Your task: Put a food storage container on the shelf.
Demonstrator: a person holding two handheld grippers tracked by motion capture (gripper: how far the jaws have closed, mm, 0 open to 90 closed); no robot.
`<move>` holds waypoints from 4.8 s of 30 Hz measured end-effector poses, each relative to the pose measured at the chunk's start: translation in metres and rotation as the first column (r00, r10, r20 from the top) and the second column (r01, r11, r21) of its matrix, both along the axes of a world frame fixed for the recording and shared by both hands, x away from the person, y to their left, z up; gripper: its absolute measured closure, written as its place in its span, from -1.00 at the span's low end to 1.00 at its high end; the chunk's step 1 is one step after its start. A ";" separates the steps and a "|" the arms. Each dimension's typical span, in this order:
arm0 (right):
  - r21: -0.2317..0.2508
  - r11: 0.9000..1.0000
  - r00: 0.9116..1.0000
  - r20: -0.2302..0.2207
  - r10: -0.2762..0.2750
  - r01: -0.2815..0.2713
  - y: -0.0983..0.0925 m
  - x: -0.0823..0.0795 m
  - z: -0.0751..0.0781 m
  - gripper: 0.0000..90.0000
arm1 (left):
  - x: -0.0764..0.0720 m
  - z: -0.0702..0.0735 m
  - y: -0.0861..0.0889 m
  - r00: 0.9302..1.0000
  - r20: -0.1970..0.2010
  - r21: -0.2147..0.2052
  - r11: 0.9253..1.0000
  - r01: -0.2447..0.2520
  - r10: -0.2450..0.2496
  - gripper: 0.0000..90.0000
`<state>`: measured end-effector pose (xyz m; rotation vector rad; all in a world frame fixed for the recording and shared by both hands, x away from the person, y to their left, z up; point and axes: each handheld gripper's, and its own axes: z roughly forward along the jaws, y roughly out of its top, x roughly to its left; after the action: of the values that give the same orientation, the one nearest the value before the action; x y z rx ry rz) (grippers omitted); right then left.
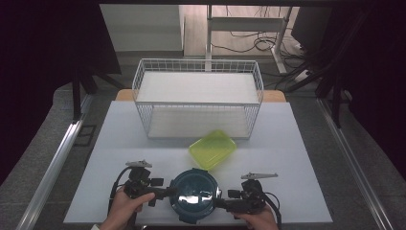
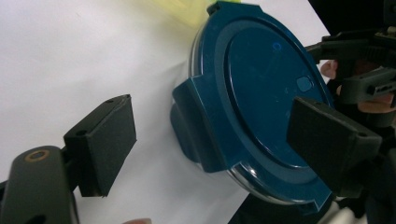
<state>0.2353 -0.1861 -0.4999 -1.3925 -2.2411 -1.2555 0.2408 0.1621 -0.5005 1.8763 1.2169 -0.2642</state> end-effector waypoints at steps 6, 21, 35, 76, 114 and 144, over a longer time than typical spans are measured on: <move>0.049 0.998 0.997 -0.069 -0.038 0.042 0.006 0.000 -0.007 -0.71 | 0.013 -0.012 -0.002 0.996 -0.092 -0.065 0.998 0.009 -0.015 -0.67; 0.125 0.980 0.972 -0.197 -0.128 0.154 0.017 -0.002 -0.013 -0.23 | 0.013 -0.018 -0.011 0.980 -0.192 -0.120 0.992 0.026 -0.049 -0.36; 0.132 0.966 0.952 -0.242 -0.188 0.224 0.015 -0.005 -0.009 -0.15 | 0.004 -0.007 -0.009 0.985 -0.170 -0.122 0.992 0.010 -0.031 -0.19; 0.111 0.982 0.988 -0.035 -0.147 0.151 0.010 0.023 0.049 -0.13 | 0.021 0.052 -0.020 1.000 0.010 -0.091 0.996 0.010 -0.009 -0.12; 0.128 0.983 0.983 0.113 -0.146 0.131 0.005 0.086 0.126 -0.13 | 0.076 0.118 -0.023 0.990 0.137 -0.125 0.992 0.003 0.015 -0.09; 0.140 0.986 0.978 0.170 -0.119 0.096 0.015 0.129 0.175 -0.13 | 0.110 0.168 -0.013 0.979 0.198 -0.131 0.991 -0.018 0.044 -0.08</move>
<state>0.3643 -0.1716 -0.3245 -1.4203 -2.1722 -1.5908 0.3511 0.1492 -0.3322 1.7257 1.0660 -0.1294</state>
